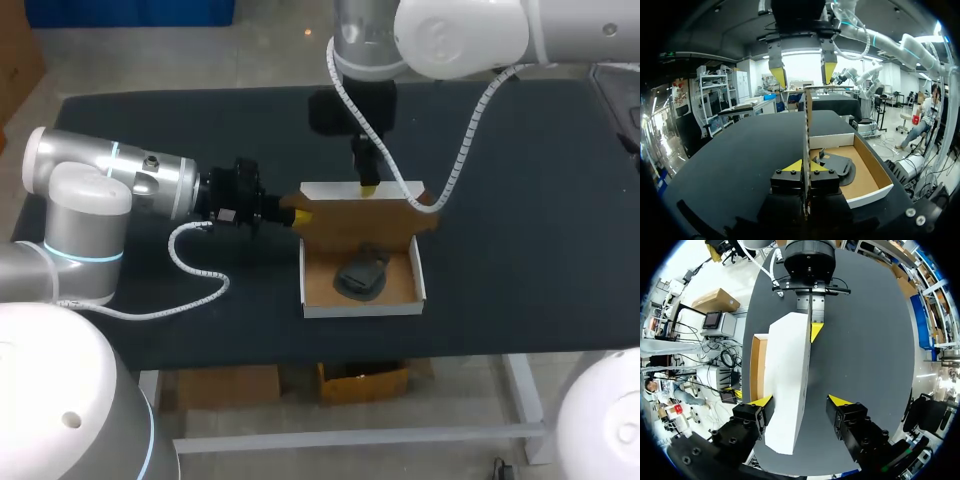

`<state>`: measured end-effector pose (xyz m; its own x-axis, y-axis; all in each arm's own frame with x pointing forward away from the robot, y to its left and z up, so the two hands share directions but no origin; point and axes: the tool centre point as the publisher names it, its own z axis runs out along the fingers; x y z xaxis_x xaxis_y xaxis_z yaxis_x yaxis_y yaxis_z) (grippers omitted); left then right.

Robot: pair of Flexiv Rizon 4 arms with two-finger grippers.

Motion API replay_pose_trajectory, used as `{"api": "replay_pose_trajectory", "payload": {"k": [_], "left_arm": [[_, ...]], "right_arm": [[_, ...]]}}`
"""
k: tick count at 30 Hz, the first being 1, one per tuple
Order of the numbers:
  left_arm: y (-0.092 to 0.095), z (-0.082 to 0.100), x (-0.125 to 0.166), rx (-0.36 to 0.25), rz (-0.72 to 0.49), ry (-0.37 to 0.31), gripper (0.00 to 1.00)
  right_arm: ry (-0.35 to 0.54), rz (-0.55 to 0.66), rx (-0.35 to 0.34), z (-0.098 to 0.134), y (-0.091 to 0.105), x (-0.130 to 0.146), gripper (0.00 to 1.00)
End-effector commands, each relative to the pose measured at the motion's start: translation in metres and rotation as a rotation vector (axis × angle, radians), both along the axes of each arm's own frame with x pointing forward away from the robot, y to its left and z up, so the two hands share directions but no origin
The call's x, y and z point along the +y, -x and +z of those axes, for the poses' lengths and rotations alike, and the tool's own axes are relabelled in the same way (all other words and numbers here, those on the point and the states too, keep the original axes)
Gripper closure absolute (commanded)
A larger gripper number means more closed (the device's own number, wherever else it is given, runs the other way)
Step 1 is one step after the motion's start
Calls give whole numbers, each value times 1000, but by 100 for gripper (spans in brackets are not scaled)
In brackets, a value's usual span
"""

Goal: Assemble the packaging by folding the flat box into shape, placing the metal phone stand inside, and closing the box properly

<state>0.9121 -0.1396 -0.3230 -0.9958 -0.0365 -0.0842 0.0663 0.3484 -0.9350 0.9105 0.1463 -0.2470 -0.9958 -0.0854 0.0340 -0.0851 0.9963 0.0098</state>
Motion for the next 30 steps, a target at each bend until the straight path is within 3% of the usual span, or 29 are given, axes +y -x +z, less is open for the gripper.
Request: {"api": "replay_pose_trajectory", "payload": {"k": [1,18,22,30], "left_arm": [[1,-1,1,-2,2,3,100],[1,-1,1,-2,2,3,100],[1,-1,1,-2,2,3,100],[1,-1,1,-2,2,3,100]], "right_arm": [[7,1,11,-4,-3,3,34],[12,2,40,-16,-7,5,42],[14,2,49,-19,-8,5,51],[16,3,59,-23,-9,7,60]]}}
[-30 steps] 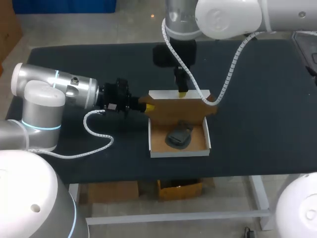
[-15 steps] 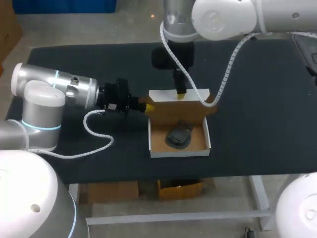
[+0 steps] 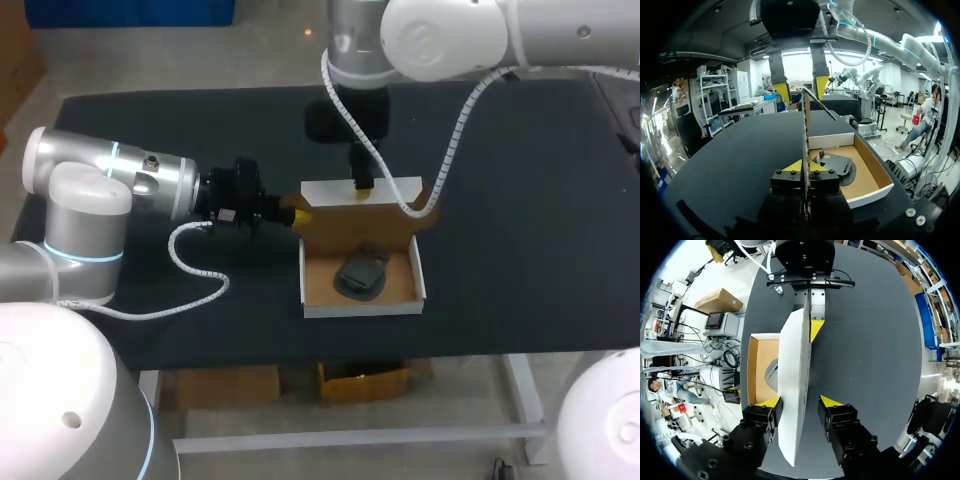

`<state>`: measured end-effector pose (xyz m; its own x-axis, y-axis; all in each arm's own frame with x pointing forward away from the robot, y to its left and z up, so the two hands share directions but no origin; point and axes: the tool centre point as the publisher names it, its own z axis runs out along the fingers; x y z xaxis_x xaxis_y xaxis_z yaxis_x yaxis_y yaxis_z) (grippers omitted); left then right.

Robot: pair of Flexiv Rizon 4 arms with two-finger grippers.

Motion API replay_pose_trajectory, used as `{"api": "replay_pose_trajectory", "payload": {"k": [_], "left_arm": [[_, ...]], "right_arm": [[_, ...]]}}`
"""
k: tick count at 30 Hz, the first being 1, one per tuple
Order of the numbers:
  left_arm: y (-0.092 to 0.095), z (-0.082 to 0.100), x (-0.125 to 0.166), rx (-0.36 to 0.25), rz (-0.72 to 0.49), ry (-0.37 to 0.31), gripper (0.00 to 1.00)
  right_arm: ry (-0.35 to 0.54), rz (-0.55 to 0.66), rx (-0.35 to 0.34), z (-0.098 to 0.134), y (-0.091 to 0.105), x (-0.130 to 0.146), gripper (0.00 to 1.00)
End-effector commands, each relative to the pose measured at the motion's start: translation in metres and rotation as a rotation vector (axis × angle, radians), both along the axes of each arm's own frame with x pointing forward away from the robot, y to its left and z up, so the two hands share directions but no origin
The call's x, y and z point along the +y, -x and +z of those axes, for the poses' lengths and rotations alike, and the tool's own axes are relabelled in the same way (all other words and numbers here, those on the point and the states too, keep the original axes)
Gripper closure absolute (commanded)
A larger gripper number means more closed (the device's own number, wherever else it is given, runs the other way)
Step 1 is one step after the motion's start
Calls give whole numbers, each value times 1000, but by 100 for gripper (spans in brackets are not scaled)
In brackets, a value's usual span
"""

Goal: Assemble the packaging by folding the flat box into shape, placing the metal phone stand inside, and closing the box properly

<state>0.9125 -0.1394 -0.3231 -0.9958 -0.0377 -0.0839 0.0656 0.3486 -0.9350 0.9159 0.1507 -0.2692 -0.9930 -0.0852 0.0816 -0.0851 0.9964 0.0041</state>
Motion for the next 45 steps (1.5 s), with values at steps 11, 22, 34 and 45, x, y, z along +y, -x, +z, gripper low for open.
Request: {"api": "replay_pose_trajectory", "payload": {"k": [11,22,34,45], "left_arm": [[1,-1,0,-3,1,3,100],[1,-1,0,-3,1,3,100],[1,-1,0,-3,1,3,100],[1,-1,0,-3,1,3,100]], "right_arm": [[9,7,18,-3,-5,6,89],[17,10,-10,-6,-2,7,100],[9,-10,-60,-5,3,3,100],[-17,-21,-64,-5,2,-1,59]]}}
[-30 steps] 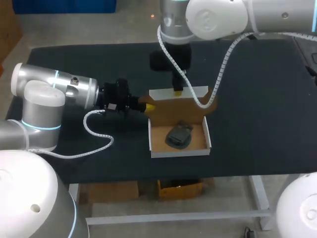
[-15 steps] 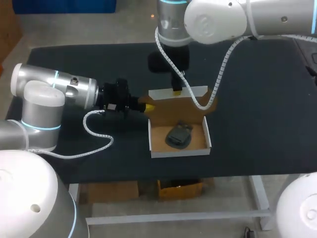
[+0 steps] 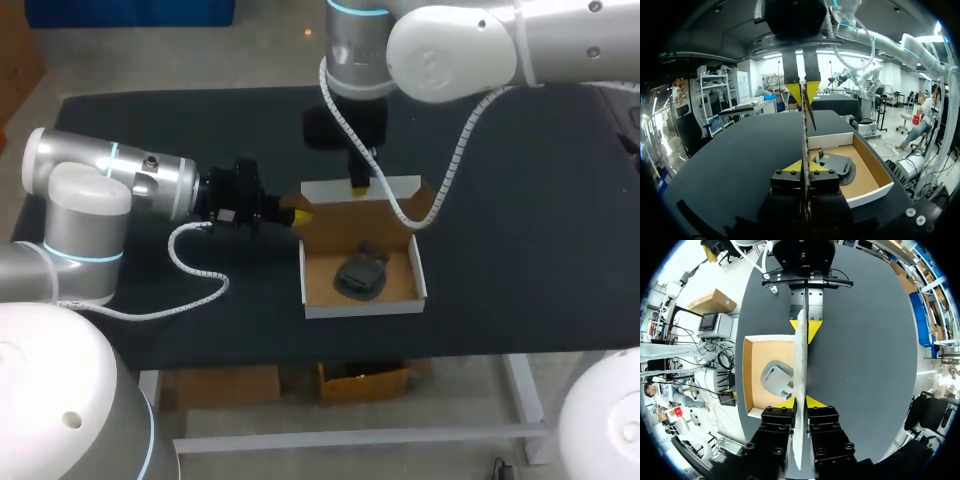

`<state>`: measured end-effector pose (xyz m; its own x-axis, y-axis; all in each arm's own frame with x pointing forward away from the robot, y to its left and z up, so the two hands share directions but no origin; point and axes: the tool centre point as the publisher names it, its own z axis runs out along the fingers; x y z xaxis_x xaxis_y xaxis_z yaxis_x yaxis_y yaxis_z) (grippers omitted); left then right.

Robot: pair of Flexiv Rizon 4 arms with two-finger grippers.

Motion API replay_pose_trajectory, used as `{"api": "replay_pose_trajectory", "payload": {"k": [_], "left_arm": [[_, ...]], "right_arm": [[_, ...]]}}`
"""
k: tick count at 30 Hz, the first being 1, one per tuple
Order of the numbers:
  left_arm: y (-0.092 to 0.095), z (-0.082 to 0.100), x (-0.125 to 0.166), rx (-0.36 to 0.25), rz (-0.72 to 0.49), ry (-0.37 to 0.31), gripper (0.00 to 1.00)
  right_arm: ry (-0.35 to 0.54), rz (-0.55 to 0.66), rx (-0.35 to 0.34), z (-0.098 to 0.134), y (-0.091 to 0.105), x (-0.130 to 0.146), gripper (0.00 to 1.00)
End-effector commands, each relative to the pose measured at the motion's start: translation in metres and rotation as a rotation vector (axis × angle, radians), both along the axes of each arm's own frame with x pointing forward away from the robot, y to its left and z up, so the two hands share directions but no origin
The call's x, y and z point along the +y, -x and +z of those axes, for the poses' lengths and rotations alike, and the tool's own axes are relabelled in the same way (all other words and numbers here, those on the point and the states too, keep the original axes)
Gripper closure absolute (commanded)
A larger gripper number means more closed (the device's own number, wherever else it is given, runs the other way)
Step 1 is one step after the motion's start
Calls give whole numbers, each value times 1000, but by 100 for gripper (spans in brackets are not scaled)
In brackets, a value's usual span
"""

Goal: Assemble the packaging by folding the flat box into shape, placing the metal phone stand inside, and closing the box properly

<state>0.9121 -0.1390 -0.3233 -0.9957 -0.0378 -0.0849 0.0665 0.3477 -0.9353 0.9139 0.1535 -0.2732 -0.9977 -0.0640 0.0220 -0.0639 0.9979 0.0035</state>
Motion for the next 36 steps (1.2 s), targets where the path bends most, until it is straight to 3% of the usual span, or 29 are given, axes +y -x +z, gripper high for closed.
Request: {"api": "replay_pose_trajectory", "payload": {"k": [1,2,4,6,21,30,36], "left_arm": [[1,-1,0,-2,0,2,100],[1,-1,0,-2,0,2,100],[1,-1,0,-2,0,2,100],[1,-1,0,-2,0,2,100],[1,-1,0,-2,0,2,100],[1,-1,0,-2,0,2,100],[1,-1,0,-2,0,2,100]], "right_arm": [[-16,1,-5,0,0,-4,54],[-24,0,-8,1,0,-4,51],[-37,0,-11,5,-1,-4,21],[-48,1,-16,9,-1,-4,0],[-124,-30,-61,46,-7,-13,0],[-214,-141,-75,60,-16,-27,0],[-214,-141,-75,60,-16,-27,0]]}}
